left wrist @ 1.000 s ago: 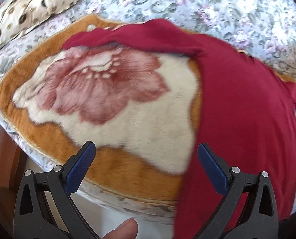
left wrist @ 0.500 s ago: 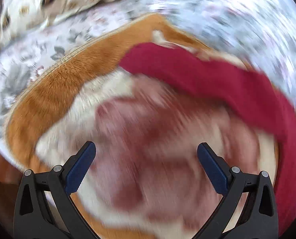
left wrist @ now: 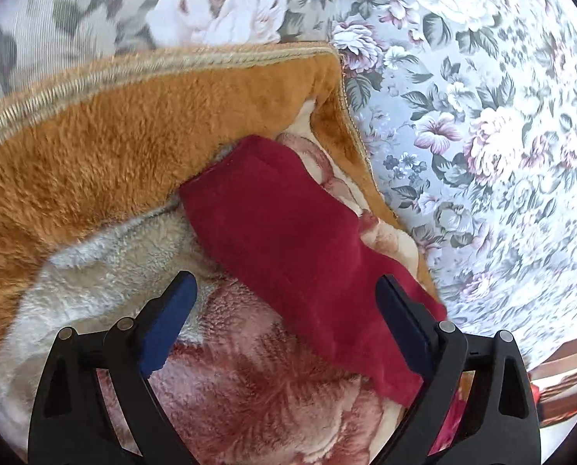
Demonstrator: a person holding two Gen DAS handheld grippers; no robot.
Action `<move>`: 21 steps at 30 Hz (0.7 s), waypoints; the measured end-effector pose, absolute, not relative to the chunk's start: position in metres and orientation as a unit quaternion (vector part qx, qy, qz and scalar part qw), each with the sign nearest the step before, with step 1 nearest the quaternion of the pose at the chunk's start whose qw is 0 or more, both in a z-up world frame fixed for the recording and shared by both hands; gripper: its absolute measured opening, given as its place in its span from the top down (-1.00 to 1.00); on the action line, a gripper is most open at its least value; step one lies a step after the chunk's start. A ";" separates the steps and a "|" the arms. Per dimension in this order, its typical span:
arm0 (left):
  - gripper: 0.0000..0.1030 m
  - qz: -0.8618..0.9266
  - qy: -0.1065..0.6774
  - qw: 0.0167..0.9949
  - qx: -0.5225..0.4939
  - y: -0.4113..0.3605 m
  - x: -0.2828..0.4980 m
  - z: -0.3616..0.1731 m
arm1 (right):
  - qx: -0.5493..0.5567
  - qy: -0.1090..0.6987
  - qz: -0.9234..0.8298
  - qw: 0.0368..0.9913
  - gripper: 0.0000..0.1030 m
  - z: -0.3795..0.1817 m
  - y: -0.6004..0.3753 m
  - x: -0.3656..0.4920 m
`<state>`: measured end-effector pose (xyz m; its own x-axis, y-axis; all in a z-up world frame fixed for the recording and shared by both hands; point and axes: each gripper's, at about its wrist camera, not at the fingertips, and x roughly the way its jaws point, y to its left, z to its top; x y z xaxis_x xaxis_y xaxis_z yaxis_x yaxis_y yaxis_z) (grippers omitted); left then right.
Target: Fold small clothes
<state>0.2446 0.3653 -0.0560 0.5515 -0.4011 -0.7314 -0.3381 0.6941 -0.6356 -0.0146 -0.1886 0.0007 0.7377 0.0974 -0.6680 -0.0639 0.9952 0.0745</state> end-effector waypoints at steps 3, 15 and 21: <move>-0.82 -0.027 0.447 0.795 -0.409 0.372 0.257 -0.058 | 0.006 0.357 0.046 0.933 -0.27 0.001 -0.184 -0.016; 0.76 0.077 0.423 0.816 -0.386 0.378 0.261 -0.069 | -0.010 0.365 0.048 0.930 -0.27 -0.002 -0.182 -0.016; 0.87 0.071 0.340 0.894 -0.282 0.336 0.234 -0.015 | 0.001 0.368 0.038 0.929 -0.27 -0.001 -0.193 -0.019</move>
